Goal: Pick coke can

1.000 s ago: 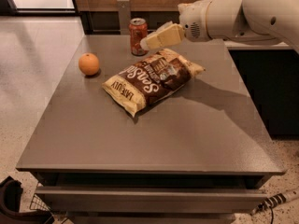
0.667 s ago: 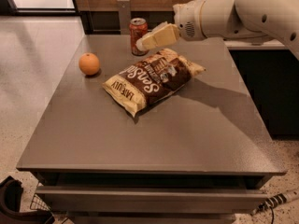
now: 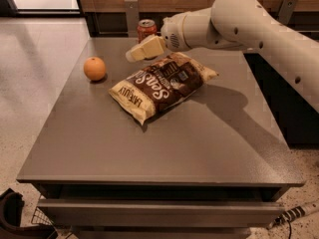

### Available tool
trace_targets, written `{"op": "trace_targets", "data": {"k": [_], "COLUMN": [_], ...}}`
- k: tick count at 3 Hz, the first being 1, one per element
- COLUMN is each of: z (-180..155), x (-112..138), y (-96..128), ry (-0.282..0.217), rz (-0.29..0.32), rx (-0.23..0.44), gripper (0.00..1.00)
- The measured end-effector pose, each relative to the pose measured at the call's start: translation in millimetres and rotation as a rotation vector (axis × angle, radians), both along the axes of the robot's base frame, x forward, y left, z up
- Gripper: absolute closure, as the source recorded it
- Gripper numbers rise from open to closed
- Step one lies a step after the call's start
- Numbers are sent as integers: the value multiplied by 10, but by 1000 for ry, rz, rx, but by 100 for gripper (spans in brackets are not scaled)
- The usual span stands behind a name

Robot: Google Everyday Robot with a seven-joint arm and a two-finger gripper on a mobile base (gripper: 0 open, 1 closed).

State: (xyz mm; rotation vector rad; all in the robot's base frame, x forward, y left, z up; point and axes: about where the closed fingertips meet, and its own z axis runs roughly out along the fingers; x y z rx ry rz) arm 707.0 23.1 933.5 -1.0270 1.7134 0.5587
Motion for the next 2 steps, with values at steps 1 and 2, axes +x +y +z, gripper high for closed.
{"op": "trace_targets", "data": {"k": [1,2], "z": [-150,-180], "x": [206,514], "y": [40,-105], "ry": [-7,-25], "rz": [-22,-62], "rx": [25,33], "gripper": [0,0]}}
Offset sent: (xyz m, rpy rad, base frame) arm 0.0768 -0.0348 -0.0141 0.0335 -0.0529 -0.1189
